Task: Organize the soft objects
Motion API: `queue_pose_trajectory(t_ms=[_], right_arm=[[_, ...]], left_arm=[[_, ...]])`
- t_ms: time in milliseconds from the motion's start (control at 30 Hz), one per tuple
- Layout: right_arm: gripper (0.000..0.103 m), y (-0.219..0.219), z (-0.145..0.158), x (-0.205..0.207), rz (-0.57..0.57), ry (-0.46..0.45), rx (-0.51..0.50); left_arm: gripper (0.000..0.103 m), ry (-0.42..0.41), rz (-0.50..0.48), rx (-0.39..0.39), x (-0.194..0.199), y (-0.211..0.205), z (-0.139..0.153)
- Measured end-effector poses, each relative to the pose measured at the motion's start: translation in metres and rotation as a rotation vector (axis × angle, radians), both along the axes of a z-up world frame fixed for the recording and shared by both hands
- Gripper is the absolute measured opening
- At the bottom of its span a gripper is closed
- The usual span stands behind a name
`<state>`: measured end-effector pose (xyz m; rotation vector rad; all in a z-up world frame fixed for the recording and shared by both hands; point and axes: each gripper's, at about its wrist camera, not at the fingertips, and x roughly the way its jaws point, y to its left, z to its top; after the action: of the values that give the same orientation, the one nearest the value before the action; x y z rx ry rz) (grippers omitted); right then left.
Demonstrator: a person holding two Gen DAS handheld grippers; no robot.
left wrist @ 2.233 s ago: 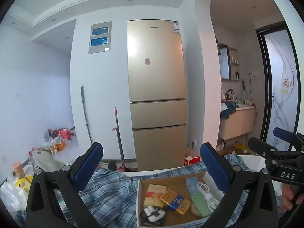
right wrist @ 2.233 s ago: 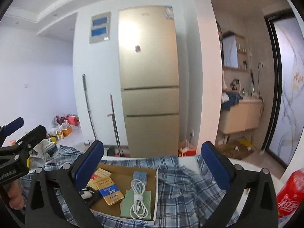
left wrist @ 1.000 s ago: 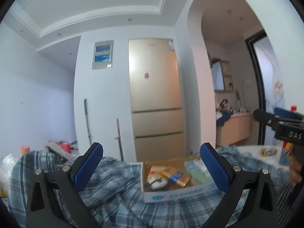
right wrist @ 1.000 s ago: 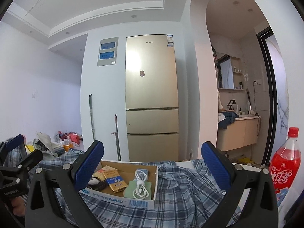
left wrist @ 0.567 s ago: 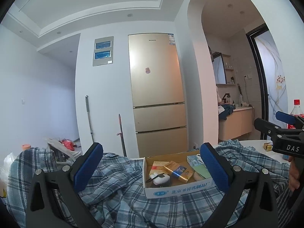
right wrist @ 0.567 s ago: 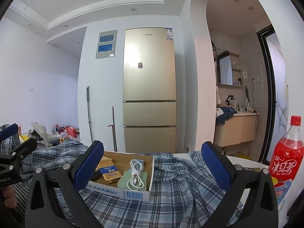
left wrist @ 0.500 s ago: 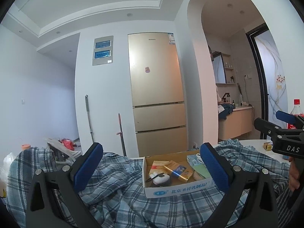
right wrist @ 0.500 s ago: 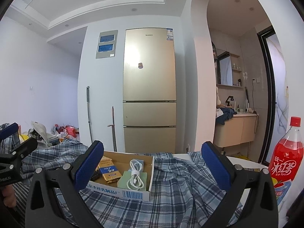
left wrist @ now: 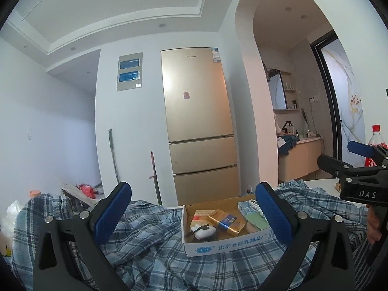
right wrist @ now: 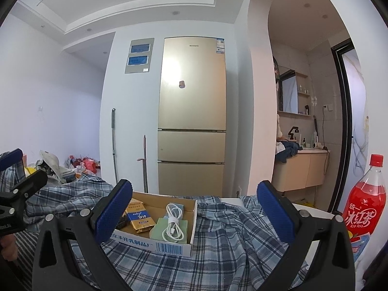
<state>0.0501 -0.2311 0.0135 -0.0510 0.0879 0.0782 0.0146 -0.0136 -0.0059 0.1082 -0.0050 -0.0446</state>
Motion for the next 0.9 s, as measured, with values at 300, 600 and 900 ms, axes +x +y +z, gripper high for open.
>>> queue_pose_trajectory(t_ms=[300, 600, 900], right_arm=[[0.103, 0.0003, -0.0003, -0.0006, 0.001, -0.007, 0.002], [0.103, 0.0003, -0.0006, -0.0001, 0.001, -0.005, 0.001], [0.103, 0.0005, -0.0008, -0.0004, 0.002, -0.007, -0.002]], left_arm=[[0.103, 0.009, -0.004, -0.007, 0.0017, 0.0019, 0.0002], [0.103, 0.008, -0.003, -0.007, 0.0015, 0.0026, 0.0002], [0.103, 0.008, 0.000, -0.010, 0.0018, 0.0021, 0.0003]])
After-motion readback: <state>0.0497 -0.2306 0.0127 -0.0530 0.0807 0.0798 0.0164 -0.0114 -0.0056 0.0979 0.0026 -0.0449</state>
